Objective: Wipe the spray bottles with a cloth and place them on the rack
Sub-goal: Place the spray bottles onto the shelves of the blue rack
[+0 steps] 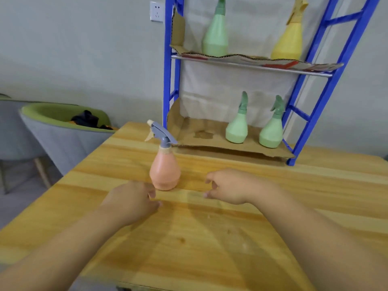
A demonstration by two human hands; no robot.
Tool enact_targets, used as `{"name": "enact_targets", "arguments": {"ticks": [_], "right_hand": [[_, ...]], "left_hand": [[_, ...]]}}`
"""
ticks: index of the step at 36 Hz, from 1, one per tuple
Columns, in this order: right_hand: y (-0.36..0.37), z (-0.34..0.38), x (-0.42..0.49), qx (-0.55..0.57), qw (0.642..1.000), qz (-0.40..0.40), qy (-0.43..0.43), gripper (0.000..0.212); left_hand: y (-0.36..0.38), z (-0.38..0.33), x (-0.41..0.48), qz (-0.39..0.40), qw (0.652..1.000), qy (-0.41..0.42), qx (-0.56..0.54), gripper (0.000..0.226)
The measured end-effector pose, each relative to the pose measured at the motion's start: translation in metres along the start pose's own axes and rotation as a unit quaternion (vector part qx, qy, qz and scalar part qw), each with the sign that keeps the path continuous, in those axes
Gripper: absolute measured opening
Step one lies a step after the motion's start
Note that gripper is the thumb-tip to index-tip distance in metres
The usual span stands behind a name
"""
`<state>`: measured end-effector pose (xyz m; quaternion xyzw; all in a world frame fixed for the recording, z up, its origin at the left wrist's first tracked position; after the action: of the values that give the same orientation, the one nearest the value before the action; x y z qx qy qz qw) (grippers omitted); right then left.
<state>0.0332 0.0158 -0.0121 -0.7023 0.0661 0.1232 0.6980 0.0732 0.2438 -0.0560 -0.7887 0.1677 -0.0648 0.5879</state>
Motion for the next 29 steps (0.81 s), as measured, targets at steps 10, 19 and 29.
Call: {"name": "enact_targets", "arguments": {"ticks": [10, 19, 29], "right_hand": [[-0.009, 0.056, 0.059, 0.14, 0.978, -0.151, -0.035, 0.059], [-0.012, 0.073, 0.087, 0.279, 0.942, -0.186, -0.027, 0.036], [-0.013, 0.052, 0.088, 0.265, 0.941, -0.209, 0.035, 0.031]], "left_hand": [[-0.02, 0.048, 0.011, -0.027, 0.998, -0.062, 0.005, 0.035], [-0.03, 0.06, 0.023, -0.037, 0.997, -0.058, 0.032, 0.034], [-0.038, 0.044, 0.041, -0.032, 0.998, -0.03, 0.041, 0.034]]}}
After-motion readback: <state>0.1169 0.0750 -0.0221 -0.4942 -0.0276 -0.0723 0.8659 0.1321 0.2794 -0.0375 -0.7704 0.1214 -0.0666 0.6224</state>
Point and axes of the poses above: each hand's wrist, its own x-axis towards the middle knuckle, its own y-axis out of the palm, z = x × y, the point moved 2 cm from there along x, towards the middle knuckle, and after that the axes turned 4 degrees about -x, right-handed, at the moved point
